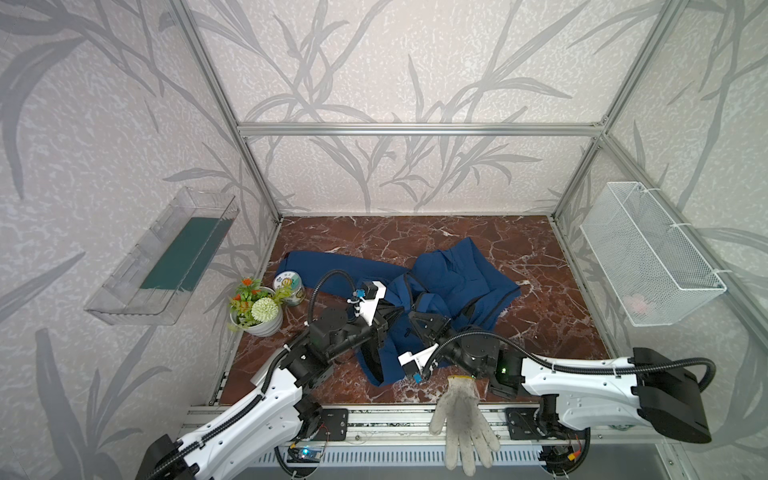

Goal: Zip up the jacket
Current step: 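Close the right gripper on the silver zipper pull, then pull the zipper pull with the right gripper toward the left gripper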

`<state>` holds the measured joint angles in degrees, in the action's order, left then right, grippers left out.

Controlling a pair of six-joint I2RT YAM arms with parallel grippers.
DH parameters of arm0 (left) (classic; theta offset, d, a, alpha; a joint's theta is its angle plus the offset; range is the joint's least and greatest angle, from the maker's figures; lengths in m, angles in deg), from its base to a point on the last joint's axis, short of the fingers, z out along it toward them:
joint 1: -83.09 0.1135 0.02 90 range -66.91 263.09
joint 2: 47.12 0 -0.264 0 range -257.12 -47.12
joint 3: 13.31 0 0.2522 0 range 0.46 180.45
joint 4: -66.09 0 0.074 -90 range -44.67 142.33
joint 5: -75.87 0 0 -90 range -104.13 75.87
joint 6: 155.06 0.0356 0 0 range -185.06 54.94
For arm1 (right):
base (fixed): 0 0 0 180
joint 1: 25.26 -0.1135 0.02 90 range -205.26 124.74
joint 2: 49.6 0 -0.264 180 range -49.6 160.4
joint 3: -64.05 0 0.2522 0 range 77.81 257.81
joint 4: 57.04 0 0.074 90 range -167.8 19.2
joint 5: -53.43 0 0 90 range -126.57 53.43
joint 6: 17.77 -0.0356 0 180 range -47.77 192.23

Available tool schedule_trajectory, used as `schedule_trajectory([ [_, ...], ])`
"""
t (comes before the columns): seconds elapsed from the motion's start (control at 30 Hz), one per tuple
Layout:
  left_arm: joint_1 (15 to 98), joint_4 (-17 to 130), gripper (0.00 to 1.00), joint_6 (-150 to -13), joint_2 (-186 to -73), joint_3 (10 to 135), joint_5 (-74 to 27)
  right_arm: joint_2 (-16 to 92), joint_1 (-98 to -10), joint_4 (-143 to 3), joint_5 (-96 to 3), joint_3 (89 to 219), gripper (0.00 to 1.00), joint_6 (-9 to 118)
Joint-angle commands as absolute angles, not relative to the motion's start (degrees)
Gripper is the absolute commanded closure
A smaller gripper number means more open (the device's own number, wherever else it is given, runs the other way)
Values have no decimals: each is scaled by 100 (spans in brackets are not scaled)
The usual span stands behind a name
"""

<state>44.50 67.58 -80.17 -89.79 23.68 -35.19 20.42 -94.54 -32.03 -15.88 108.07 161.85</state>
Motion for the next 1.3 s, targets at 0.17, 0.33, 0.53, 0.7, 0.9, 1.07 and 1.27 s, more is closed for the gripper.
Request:
schedule_trajectory([
  [0.17,4437,6691,100,-7956,-8944,2537,-3503,1806,-9498,-3545,-1464,11111,99,15871],
  [0.33,4428,6614,100,-7932,-8931,2551,-3505,1760,-9497,-3883,-1411,11269,100,15611],
  [0.53,4420,6474,100,-7872,-8898,2553,-3463,1428,-9479,-5335,-1652,11941,100,13705],
  [0.7,4416,6371,100,-7825,-8875,2568,-3474,1146,-9430,-5819,-2083,12208,100,12286],
  [0.9,4424,6095,100,-7798,-8747,2594,-3506,964,-8799,-6334,-3077,12519,100,10654],
  [1.07,4424,5844,100,-7808,-8499,2568,-3457,1067,-8168,-6459,-3603,12671,100,9608],
  [1.27,4416,5642,100,-7820,-8371,2603,-3482,1225,-7932,-6368,-4033,12774,100,8841],
])
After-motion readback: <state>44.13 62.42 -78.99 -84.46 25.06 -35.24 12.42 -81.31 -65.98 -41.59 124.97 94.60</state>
